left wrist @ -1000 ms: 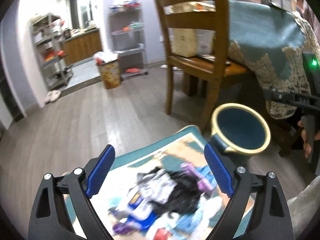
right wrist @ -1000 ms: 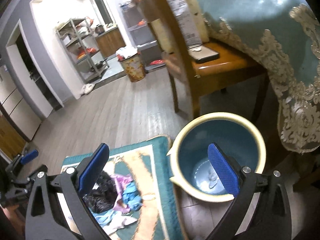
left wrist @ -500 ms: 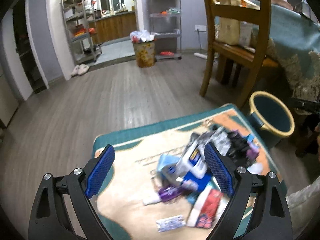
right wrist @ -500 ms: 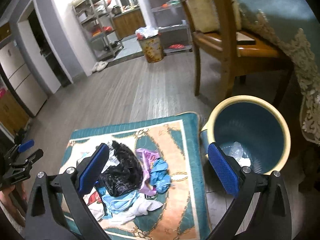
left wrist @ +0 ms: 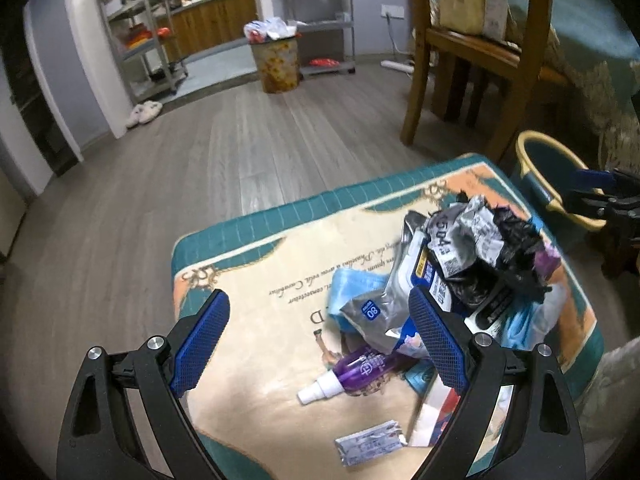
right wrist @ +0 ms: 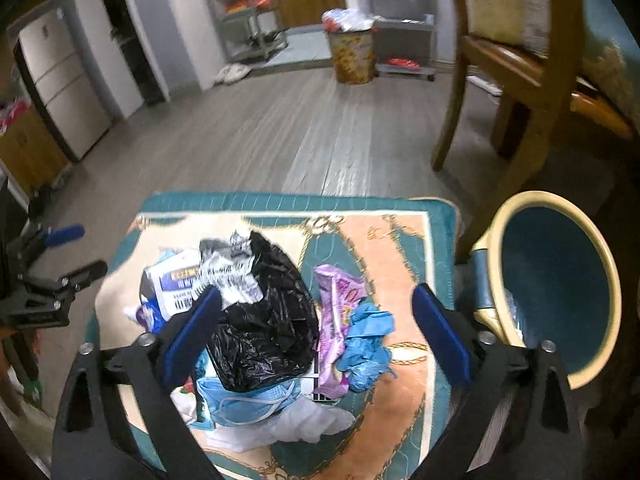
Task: Collect trash
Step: 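Return both tools to the pile and grasp the black bag with the right gripper, then grasp the blue-and-white wipes pack with the left gripper while the right lifts the black bag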
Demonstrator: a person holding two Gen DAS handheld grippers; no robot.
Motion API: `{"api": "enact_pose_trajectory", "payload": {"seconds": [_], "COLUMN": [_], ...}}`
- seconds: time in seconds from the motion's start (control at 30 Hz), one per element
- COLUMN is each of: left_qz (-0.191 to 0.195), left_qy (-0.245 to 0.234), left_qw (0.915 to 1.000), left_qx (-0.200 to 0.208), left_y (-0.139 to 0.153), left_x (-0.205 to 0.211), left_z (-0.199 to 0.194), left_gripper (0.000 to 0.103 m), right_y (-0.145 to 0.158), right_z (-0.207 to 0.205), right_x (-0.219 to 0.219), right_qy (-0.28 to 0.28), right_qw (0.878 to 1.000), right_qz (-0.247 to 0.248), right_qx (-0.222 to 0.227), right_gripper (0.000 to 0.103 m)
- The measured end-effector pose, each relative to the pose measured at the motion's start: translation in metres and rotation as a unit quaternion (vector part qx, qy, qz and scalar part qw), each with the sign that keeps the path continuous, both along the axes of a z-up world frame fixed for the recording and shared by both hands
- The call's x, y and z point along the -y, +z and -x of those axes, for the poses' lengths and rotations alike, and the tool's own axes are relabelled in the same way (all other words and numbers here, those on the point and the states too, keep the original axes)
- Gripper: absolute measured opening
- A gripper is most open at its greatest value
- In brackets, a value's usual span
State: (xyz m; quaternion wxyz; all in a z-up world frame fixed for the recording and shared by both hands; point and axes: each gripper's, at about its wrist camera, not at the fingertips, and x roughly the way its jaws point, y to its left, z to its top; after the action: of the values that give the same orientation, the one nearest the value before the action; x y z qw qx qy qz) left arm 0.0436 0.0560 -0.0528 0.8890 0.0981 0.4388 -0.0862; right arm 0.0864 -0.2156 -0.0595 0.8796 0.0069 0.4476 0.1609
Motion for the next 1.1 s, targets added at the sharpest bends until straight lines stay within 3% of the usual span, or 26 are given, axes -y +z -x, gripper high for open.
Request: {"api": "enact_pose_trajectory", "payload": {"seconds": [0.07, 0.2, 0.47, 0.6, 0.93, 1.1], "left_qz": [0.004, 0.013, 0.016, 0.018, 0.020, -0.002], "left_qy": [-0.002, -0.008, -0.040, -0.047, -0.058, -0.076], "left_qw": [1.0000, 0.9998, 0.9985, 0.9979, 0.9966, 0.9949], "left_qx": [-0.005, -0.014, -0.033, -0.041, -0.055, -0.065], "left_y": [-0.004, -0.009, -0.021, -0.026, -0.033, -0.043], "left_x": [0.000, 0.004, 0.026, 0.031, 0.040, 0.054], "left_z": [-0.005, -0.012, -0.021, -0.022, -0.029, -0.036], "left_gripper": [0.091, 0.091, 0.090, 0.090, 0.086, 0.082], "right_y": [-0.008, -0.026, -0.049, -0.040, 0.008, 0.021], "right_z": [-0.002, -0.010, -0.017, -0.016, -0.016, -0.017], "right_x": [-0.008, -0.023, -0.028, -0.024, 0.006, 0.015], "right_qy": [0.013, 0.037, 0.055, 0.051, 0.009, 0.005], "right_qw": [1.000, 0.999, 0.995, 0.996, 0.999, 0.998], "right_qz": [0.005, 0.017, 0.032, 0.019, -0.038, -0.060], "right_qx": [-0.009, -0.035, -0.081, -0.074, -0.027, -0.014], "right_gripper": [0.081, 0.056, 0.014, 0.004, 0.004, 0.004]}}
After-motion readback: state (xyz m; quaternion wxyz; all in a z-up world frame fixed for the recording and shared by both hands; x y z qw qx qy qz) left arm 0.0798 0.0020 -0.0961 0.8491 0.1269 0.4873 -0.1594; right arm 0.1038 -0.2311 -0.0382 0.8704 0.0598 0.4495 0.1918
